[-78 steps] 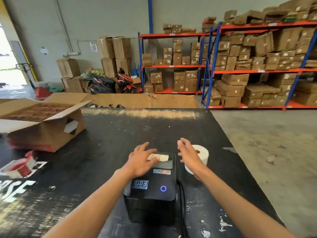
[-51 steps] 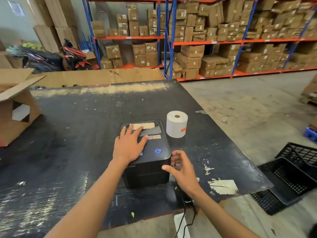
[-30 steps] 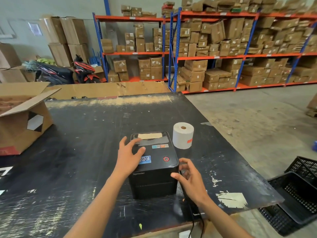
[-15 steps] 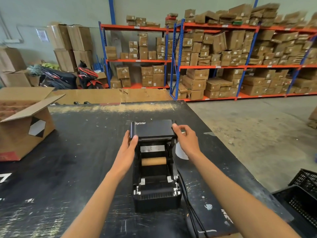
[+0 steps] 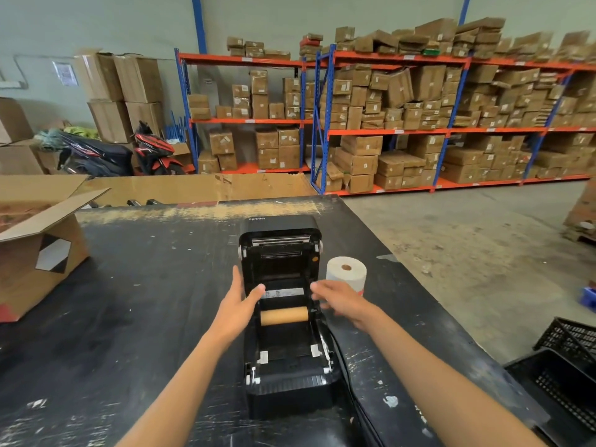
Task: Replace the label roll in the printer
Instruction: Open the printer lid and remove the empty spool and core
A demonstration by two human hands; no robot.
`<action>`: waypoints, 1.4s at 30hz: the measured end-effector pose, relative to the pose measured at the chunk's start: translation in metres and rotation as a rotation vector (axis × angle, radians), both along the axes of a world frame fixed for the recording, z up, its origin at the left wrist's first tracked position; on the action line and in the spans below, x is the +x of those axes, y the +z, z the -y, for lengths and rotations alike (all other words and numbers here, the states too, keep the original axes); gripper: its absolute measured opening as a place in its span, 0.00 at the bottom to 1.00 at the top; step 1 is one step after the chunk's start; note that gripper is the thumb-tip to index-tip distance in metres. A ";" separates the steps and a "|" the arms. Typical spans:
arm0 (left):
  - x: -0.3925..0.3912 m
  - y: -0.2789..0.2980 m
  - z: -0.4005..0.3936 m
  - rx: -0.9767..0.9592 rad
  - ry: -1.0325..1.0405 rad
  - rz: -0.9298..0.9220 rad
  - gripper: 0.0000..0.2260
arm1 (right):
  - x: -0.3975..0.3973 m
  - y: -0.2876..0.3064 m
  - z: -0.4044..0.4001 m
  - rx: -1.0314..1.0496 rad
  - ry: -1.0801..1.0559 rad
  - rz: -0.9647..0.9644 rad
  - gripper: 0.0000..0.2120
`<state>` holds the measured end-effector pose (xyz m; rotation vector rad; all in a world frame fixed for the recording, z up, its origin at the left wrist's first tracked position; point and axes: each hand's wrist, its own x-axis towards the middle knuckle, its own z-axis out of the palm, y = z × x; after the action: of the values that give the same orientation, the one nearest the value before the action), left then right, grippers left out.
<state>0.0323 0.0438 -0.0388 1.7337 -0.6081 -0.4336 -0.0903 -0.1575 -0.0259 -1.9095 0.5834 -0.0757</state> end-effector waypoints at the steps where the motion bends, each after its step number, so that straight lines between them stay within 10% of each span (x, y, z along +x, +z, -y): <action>1: -0.001 -0.006 -0.001 0.037 -0.017 0.045 0.29 | -0.001 -0.007 -0.002 -0.062 0.045 -0.026 0.24; 8: -0.004 -0.051 -0.013 0.437 -0.025 0.351 0.26 | -0.002 -0.049 -0.021 -0.558 0.045 -0.052 0.26; 19: -0.013 -0.050 -0.005 0.362 0.212 0.483 0.13 | 0.002 -0.044 -0.029 -0.685 -0.032 0.064 0.14; 31: -0.029 0.001 0.038 0.078 0.293 0.263 0.10 | 0.000 -0.019 0.031 -0.193 0.012 0.437 0.15; 42: -0.086 -0.004 0.147 0.113 0.211 0.103 0.06 | -0.081 -0.028 0.148 0.078 0.021 0.362 0.11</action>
<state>-0.0540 -0.1033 -0.0429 1.9143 -0.4751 -0.2350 -0.1711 -0.3057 -0.0539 -1.7703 0.3165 -0.3713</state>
